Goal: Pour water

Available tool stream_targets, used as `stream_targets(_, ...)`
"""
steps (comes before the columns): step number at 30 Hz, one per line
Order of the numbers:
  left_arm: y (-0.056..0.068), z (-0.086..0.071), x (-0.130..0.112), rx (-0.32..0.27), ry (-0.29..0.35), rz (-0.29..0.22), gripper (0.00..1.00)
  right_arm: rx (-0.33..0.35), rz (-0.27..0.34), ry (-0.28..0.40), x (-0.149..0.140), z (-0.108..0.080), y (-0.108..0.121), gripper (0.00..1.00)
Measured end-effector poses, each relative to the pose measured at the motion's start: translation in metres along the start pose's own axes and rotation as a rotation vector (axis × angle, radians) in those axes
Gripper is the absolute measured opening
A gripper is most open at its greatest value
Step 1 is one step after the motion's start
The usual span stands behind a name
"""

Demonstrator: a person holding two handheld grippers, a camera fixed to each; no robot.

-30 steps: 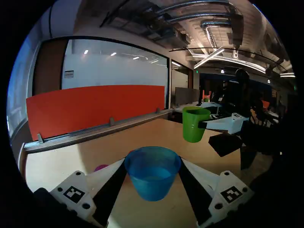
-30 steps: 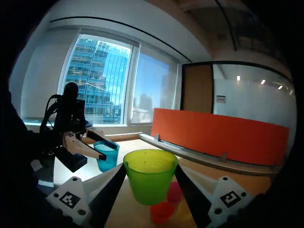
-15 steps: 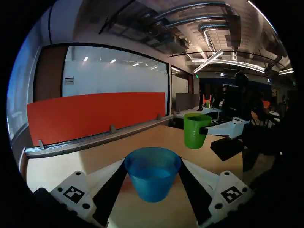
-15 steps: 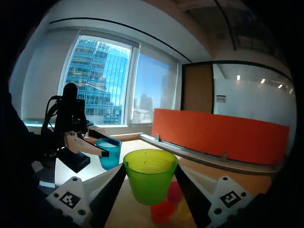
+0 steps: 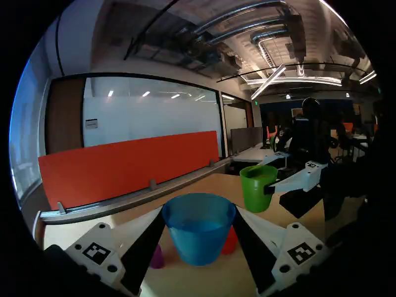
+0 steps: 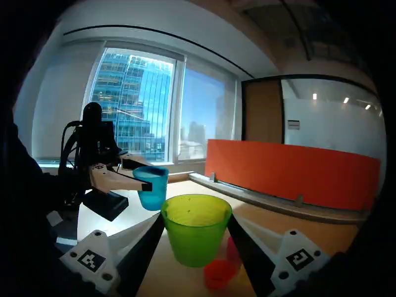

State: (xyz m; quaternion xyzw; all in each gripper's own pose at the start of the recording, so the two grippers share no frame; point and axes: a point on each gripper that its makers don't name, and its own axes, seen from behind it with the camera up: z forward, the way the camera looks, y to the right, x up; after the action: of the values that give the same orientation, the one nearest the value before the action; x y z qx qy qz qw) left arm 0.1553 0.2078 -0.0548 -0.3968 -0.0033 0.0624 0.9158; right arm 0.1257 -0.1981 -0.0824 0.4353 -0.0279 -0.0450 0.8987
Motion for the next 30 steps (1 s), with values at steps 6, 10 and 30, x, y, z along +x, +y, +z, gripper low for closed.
stream_targets(6, -0.001, -0.001, 0.016, 0.018, 0.024, 0.094, 0.89, 0.031, -0.004, -0.012, -0.006, 0.005, -0.009, 0.91)
stream_targets(10, 0.002, -0.001, 0.027, 0.015, 0.039, 0.143, 0.89, 0.055, -0.010, -0.031, -0.014, 0.009, -0.016, 0.91)
stream_targets(30, 0.010, 0.001, 0.065, 0.034, 0.043, 0.371, 0.89, 0.133, -0.003, -0.027, -0.019, 0.025, -0.046, 0.91)
